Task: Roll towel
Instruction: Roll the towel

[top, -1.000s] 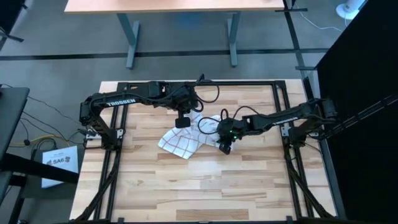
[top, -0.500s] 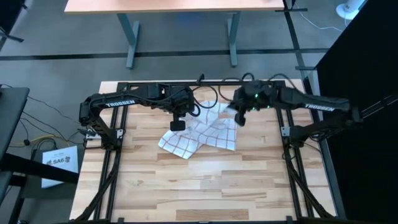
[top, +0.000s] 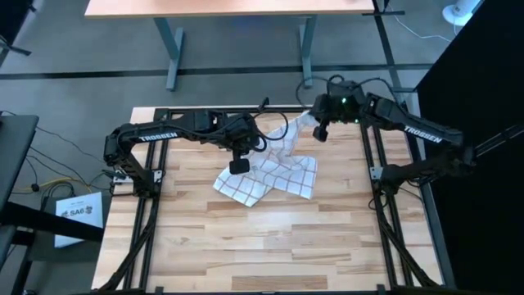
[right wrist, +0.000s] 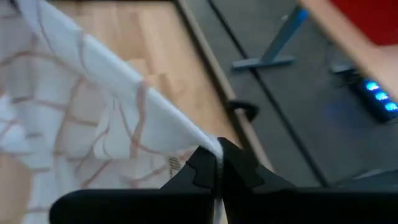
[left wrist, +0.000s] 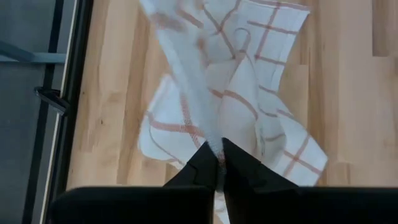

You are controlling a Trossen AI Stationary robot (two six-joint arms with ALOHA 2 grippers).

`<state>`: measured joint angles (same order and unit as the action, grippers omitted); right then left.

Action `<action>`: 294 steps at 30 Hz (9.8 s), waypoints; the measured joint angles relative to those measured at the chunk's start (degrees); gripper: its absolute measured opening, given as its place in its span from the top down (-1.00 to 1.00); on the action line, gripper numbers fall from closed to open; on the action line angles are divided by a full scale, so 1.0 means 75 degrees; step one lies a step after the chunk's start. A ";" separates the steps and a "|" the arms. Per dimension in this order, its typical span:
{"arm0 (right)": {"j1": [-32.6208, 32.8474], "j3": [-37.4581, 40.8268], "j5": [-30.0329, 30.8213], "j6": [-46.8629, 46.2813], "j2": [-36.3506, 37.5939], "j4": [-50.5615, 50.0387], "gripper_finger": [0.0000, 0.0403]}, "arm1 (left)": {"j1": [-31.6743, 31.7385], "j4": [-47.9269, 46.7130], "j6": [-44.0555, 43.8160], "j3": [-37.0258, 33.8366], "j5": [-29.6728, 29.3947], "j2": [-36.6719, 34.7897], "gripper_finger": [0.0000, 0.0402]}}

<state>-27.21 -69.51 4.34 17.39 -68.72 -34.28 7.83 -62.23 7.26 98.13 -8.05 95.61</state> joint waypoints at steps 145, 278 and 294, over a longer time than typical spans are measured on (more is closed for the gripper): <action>-0.3398 -0.3839 0.1350 0.1567 -0.0590 -0.0802 1.00 | 0.3074 -0.1611 0.0714 0.1250 -0.1282 -0.4256 1.00; 0.5002 0.4621 -0.0934 -0.4133 -0.1371 0.0327 0.58 | -0.3051 0.2641 -0.9645 -0.8993 -0.0388 -0.2470 0.53; 0.6706 0.4828 -0.1168 -0.5579 -0.1646 0.0145 0.58 | -0.2273 0.1194 -0.8990 -0.9783 -0.0313 -0.4203 0.53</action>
<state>23.09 -33.30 -4.43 -24.45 -81.07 -33.19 -9.22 -53.28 -60.16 24.75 -10.40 64.09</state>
